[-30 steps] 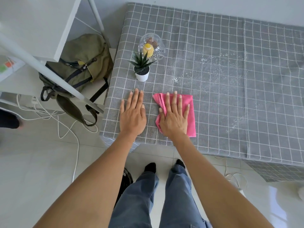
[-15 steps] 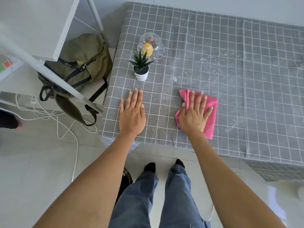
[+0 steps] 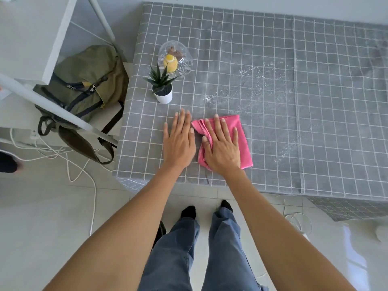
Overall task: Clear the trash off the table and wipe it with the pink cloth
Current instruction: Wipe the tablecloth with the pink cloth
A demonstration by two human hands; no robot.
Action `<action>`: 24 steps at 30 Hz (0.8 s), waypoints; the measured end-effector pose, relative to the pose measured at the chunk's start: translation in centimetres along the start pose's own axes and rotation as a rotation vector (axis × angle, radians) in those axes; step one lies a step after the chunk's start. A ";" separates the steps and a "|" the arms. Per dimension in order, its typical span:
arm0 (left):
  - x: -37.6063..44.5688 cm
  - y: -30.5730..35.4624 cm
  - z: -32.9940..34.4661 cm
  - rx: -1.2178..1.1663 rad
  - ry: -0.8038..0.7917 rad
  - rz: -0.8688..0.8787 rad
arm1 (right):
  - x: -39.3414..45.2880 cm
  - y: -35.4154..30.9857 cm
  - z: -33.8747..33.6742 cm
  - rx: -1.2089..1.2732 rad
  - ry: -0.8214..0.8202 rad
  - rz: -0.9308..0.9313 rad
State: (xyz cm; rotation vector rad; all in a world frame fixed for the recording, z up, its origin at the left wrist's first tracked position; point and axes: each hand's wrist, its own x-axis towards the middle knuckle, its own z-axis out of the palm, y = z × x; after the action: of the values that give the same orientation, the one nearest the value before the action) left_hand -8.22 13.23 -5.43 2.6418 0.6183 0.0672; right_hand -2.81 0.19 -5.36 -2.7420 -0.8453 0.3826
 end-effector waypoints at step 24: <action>0.1 6.2 4.3 0.174 -0.045 0.084 | -2.9 8.4 -2.1 -0.023 0.009 0.148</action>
State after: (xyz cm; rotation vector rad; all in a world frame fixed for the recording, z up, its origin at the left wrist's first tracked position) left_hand -4.93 6.54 -6.78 2.8284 0.5188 -0.0223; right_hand -0.18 -8.58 -5.48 -2.8342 -0.6505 0.3904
